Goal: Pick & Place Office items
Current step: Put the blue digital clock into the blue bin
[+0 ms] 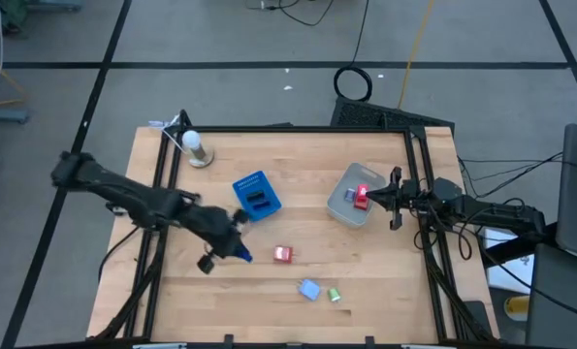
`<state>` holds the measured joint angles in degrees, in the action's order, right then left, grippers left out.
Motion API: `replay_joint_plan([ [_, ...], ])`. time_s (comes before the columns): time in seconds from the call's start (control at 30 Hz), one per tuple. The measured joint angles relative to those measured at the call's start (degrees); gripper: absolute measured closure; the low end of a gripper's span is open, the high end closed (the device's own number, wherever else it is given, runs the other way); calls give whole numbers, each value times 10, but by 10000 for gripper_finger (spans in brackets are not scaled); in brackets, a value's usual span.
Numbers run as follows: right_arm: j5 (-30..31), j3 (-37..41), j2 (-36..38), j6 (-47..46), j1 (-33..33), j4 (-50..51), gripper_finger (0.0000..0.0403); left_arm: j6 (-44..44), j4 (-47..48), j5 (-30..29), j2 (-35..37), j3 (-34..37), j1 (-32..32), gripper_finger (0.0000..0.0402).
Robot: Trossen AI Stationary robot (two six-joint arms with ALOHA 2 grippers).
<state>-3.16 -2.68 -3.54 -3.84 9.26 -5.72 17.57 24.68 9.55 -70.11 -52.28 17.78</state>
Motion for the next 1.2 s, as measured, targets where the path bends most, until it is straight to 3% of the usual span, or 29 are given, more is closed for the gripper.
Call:
replay_joint_plan([
  [0.1,0,0,-3,0,0,0,399,-64,-97,-62,97,103,-8,357],
  [0.23,0,0,-4,0,0,0,399,-129,-193,-224,231,218,12,357],
  [0.33,0,0,-4,-8,0,0,399,-169,-221,-309,325,284,24,357],
  [0.47,1,0,-4,-15,0,0,399,-223,-229,-372,429,349,27,357],
  [0.63,1,0,-4,-15,0,2,399,-257,-227,-397,523,399,26,357],
  [0.93,1,0,-6,-15,0,5,399,-300,-193,-450,609,433,18,347],
  [1.2,1,0,-20,-14,0,-3,399,-396,-210,-539,583,435,-26,357],
])
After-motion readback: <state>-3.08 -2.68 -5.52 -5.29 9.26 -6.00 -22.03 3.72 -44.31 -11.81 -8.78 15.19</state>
